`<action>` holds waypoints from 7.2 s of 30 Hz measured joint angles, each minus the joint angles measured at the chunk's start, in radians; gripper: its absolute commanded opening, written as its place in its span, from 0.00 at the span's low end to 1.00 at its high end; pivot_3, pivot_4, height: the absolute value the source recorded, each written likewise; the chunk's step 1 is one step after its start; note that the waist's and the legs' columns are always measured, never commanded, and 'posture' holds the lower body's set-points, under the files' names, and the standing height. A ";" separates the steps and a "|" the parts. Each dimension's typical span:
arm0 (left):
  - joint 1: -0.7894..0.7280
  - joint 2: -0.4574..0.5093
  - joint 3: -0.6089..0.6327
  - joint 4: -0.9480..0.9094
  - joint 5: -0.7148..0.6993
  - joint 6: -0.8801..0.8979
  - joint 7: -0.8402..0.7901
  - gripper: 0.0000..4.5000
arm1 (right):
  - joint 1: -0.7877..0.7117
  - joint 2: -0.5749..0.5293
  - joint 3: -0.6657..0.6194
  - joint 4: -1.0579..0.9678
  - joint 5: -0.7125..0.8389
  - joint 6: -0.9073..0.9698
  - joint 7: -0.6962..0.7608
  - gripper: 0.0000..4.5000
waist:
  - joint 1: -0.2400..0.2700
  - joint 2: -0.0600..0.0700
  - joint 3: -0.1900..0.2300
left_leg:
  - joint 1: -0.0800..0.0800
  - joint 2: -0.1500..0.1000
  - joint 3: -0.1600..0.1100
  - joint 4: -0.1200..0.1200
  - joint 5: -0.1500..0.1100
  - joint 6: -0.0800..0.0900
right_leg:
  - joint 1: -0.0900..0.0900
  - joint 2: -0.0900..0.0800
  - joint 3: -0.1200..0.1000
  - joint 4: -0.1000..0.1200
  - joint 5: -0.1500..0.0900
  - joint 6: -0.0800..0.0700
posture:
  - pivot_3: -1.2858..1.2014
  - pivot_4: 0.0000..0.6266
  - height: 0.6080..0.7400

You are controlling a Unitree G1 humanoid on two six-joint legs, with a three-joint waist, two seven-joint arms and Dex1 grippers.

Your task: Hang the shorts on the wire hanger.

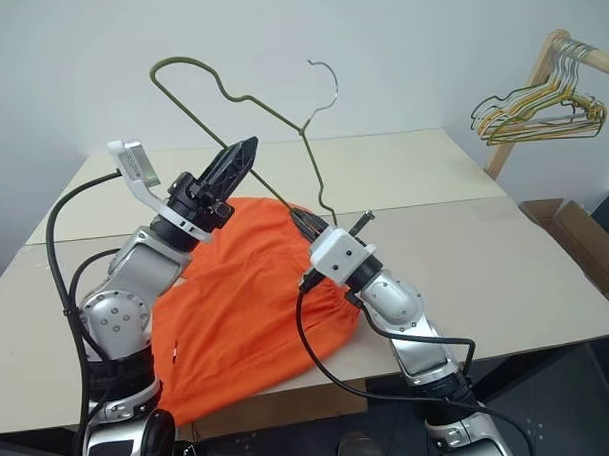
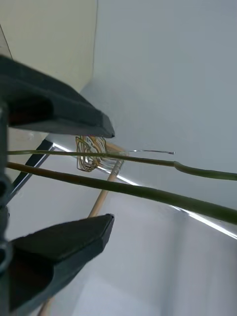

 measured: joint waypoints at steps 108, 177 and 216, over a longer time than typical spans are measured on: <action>0.417 0.584 -0.183 0.011 0.484 -0.239 -0.835 0.98 | 0.003 -0.601 -0.435 0.130 1.157 1.509 0.711 0.00 | 0.047 0.006 0.003 | -0.004 0.003 0.008 0.001 0.000 0.001 | 0.000 0.002 -0.006 -0.008 0.002 -0.001 | 0.47 0.00 1.00; 0.465 0.595 -0.275 -0.063 0.629 -0.294 -0.820 0.98 | -0.542 -0.473 0.343 1.253 0.757 1.206 1.207 0.00 | 0.072 0.012 0.003 | -0.003 0.003 0.010 0.002 0.000 0.001 | 0.000 0.002 -0.002 -0.007 0.003 0.000 | 0.52 0.00 1.00; 0.446 0.552 -0.317 -0.035 0.700 -0.307 -0.794 0.98 | -0.470 -0.293 -0.147 1.218 0.429 0.628 1.086 0.00 | 0.076 0.012 0.002 | -0.003 0.003 0.010 0.003 0.000 0.001 | 0.000 0.002 -0.002 -0.006 0.003 -0.001 | 0.51 0.00 1.00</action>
